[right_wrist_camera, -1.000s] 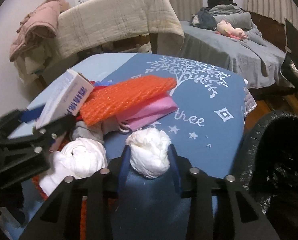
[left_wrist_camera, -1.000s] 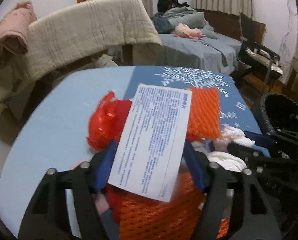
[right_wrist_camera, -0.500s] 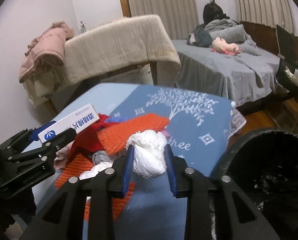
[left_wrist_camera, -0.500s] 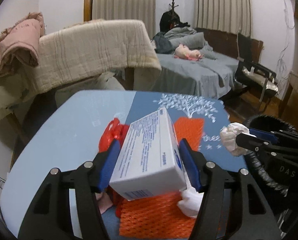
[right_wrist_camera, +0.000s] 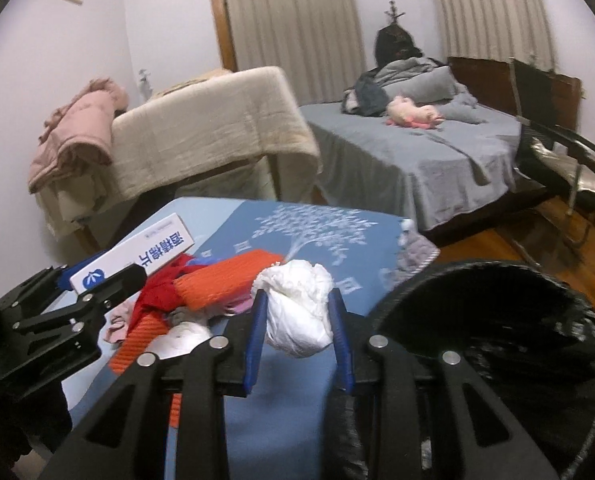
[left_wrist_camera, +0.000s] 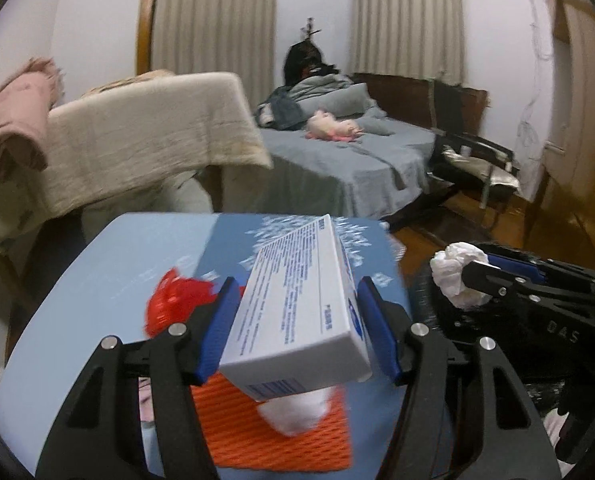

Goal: Collect trash
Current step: 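Carry the box and tissue to the black bin and release both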

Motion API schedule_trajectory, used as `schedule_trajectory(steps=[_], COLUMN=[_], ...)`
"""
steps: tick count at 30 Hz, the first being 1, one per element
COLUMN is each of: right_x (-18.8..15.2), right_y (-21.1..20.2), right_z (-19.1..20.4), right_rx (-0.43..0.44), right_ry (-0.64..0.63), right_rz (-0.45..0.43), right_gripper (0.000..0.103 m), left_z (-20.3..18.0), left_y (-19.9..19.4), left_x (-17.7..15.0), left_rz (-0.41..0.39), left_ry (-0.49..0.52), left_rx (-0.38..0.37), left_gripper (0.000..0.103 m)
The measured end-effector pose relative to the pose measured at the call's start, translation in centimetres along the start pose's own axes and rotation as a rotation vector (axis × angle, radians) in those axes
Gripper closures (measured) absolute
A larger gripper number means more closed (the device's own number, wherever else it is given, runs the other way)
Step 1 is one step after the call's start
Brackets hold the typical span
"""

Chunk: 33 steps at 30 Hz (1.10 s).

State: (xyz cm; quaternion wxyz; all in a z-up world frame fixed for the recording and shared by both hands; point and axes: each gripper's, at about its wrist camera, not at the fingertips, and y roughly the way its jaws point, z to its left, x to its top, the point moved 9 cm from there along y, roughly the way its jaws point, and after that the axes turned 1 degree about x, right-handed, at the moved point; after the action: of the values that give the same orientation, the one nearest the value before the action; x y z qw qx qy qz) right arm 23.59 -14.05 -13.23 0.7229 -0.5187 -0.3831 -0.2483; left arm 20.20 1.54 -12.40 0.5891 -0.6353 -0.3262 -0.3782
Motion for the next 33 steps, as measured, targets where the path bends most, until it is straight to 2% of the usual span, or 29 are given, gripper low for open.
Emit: schedule_trajectory(steps=[14,20,21,22,25,27,30,33], right_x=[-2.4,-3.7,-4.0,-4.3,-4.3,-4.3,-4.0,-3.6], right_y=[-5.1,-6.9,-7.2,-7.6,-8.2,-8.5,-8.5,-8.1], right_z=[-11.3,-15.4,-15.9,-16.5,-17.3,-17.3,-16.9,-15.8], right_rx=[-0.228,-0.32,-0.331,-0.341,-0.365,-0.377,-0.382,-0.36], right_ry=[0.119,0.16,0.165,0.172,0.181,0.178,0.171,0.173], right_rz=[-0.01,-0.005,-0.006,-0.007,-0.02,-0.031,-0.054,-0.069], right_gripper=[0.072,0.065,0.062,0.056,0.039,0.021,0.008,0.006], left_z=[-13.9,-18.8,-19.2,-19.3,-19.0,-18.2,-15.9,-13.5], left_y=[2.6,4.3,4.5,4.6,4.7,4.3,3.8,3.5], left_x=[-0.1,-0.9,-1.0,-1.2,-1.4,-1.4,-1.3,-1.4], left_rz=[0.03,0.061,0.069,0.073,0.074,0.072,0.064,0.067], left_ry=[0.114,0.158,0.163,0.166,0.168,0.162,0.142,0.123], left_rx=[-0.235,-0.319,-0.329,-0.335,-0.33,-0.307,-0.256,-0.208], left_gripper=[0.044,0.042,0.039,0.031,0.025,0.021,0.015,0.012])
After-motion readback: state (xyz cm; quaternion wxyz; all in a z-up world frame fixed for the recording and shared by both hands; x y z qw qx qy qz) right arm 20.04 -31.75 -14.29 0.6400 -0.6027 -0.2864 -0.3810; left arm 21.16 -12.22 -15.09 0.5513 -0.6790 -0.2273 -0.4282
